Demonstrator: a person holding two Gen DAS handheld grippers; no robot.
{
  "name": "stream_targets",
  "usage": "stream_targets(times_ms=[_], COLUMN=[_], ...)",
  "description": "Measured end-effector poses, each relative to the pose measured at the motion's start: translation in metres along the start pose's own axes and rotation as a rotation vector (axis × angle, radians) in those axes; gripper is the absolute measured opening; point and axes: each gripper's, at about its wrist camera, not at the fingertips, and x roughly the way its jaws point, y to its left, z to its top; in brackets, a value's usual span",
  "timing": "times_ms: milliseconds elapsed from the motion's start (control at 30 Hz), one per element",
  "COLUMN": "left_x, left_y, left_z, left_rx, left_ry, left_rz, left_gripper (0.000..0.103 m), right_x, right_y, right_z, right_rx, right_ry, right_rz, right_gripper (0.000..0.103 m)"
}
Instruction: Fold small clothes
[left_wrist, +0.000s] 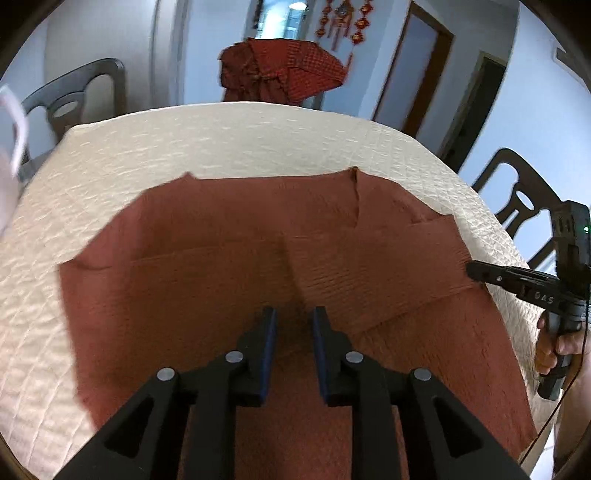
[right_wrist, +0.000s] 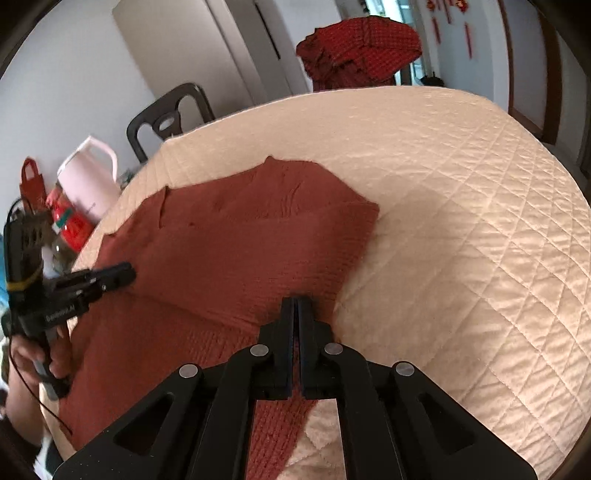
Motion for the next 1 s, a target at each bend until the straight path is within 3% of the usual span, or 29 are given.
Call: stream_targets(times_ms=[133,233,300,433,533,633,1000], left_x=[-0.033,-0.06,-0.078,-0.109,-0.126,-0.132,-0.113], left_y=[0.011,0.026,0.034,0.043,0.045,0.04,0.031], left_z=[-0.015,-0.032,-0.043,-0.061,-0.075,-0.089,-0.152], left_rx=[-0.013,-0.052,-0.07,-0.088,-0.104,-0.108,-0.2], left_ry=[-0.055,-0.082,-0.106,-0.146,-0.157,-0.155,-0.055], left_rz=[0.02,0.033,0.04,0.074,0.086,0.089,0.003], left_gripper=[0.024,0.037,0.037,0.046,0.051,0.057,0.057], right_x=[-0.026,-0.049,-0.061,-0.084,-0.096,-0.101,-0.08], right_y=[0.008,0.008,0.006,0.008,0.011,0.013,0.01], right_z=[-0.008,-0.019,-0.022,-0.032,-0.041,-0.053,-0.123], right_rx=[-0.045,-0.047,-0.042,-0.058,-0.065,-0.06,0.052], right_ry=[-0.031,-0.057,-0.074,-0.1,-0.096,-0.078,0.064], right_rz=[0.011,0.048,0.067,0.068,0.07,0.076,0.185], right_gripper=[0.001,0.001,0.001,0.021,0.021,0.021,0.022])
